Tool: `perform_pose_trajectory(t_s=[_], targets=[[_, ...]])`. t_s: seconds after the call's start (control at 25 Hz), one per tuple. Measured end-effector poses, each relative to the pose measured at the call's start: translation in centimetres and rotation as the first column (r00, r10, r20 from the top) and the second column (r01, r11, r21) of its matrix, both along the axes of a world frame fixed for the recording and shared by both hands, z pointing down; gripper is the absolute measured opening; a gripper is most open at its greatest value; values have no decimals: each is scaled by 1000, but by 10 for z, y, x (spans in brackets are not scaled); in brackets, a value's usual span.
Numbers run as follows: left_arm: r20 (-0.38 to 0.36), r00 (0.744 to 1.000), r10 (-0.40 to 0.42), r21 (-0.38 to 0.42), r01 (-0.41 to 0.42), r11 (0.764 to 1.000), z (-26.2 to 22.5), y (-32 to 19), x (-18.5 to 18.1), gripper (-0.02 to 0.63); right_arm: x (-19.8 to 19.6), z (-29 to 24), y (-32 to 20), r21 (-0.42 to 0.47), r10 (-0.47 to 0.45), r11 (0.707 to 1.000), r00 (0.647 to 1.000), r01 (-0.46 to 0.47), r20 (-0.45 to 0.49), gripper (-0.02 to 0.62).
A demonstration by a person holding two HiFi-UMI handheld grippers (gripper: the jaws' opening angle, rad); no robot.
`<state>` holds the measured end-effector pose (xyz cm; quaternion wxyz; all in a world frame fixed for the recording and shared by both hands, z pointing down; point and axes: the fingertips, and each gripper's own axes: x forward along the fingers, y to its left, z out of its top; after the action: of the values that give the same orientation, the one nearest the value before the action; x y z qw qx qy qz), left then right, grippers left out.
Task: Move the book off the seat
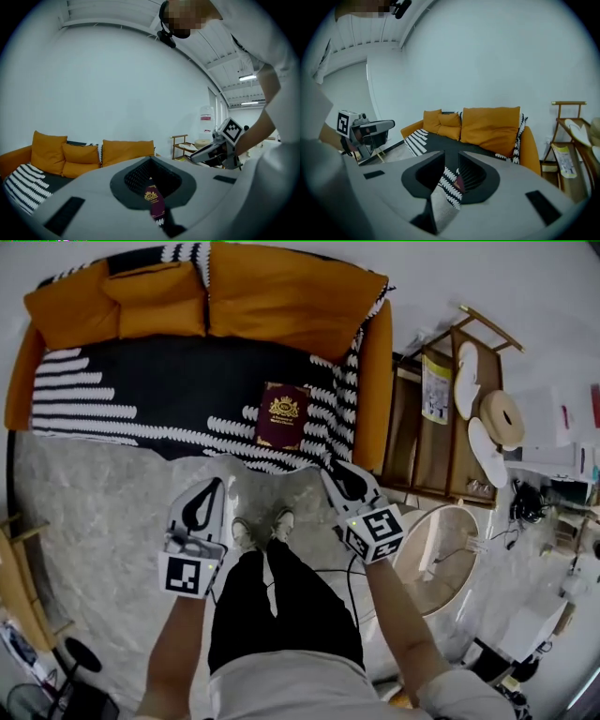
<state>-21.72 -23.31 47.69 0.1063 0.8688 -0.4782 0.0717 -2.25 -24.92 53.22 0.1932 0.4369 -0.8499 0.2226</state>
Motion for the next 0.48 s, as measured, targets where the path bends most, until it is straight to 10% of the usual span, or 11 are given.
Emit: perform_pose_trajectory(t_s=[0.48], targets=[[26, 1000, -3, -70, 5, 998, 95, -16, -3, 17, 7, 139, -35, -121, 5, 993, 1000, -5, -1, 149]])
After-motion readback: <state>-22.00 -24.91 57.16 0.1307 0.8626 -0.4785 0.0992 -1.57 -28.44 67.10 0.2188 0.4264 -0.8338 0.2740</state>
